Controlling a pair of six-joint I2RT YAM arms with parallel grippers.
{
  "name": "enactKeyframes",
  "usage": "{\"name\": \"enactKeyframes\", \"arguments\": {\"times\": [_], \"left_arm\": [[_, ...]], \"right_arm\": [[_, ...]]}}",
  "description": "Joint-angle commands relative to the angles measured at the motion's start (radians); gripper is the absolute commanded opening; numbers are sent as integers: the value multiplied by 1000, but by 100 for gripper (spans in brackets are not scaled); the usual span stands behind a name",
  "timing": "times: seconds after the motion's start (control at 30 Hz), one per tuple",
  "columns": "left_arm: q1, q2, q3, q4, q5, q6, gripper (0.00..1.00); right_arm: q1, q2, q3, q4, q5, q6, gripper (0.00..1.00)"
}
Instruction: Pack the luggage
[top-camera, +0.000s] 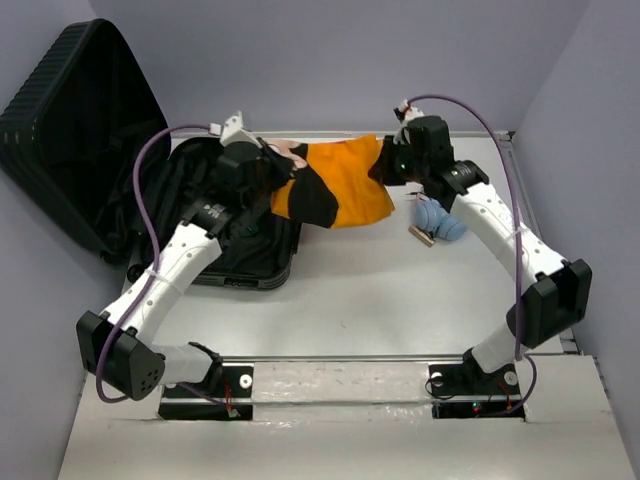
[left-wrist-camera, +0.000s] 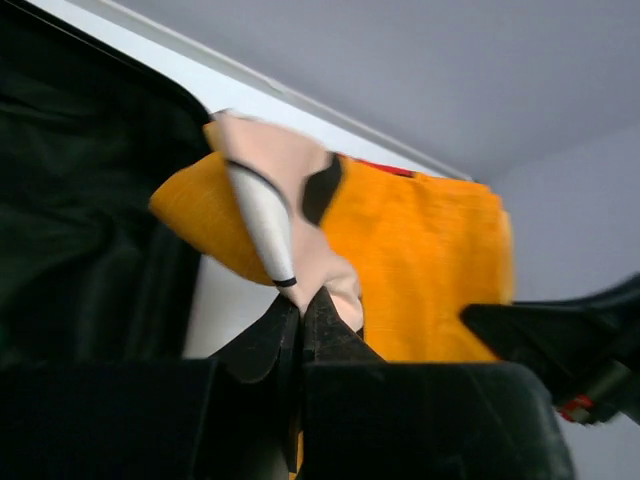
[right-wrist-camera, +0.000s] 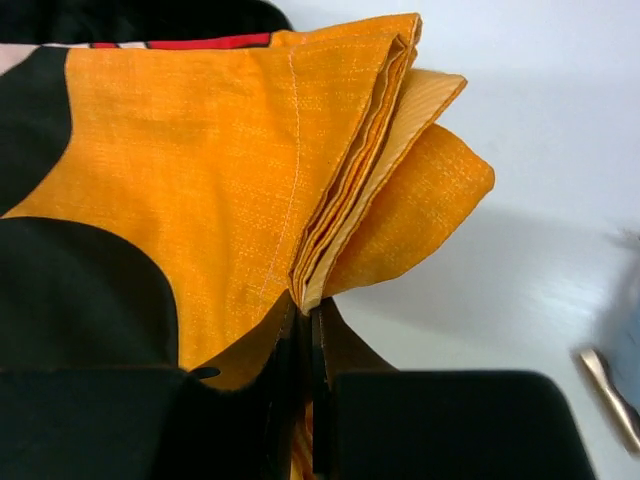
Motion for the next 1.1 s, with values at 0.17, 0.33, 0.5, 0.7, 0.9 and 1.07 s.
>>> {"name": "enactKeyframes", "arguments": {"times": [0.17,0.33,0.5,0.7,0.9,1.07], "left_arm": [[512,-155,-70,-118,107,91,6],[792,-111,-239,-118,144,126,72],[842,-143,-270,-108,205,188,99],[802,-281,-238,-116,232,197,98],[574,-434,-279,-110,214,234,92],[437,-581,-420,-33,419,275,90]], "right_arm": [[119,465,631,111,-198,105,7],[154,874,1086,122,-267,225,28],[154,978,1121,114,-235,214,100],[154,814,949,107,-229,133,100],[154,491,659,108,-207,0,89],[145,143,118,105,110,-111,46]]}}
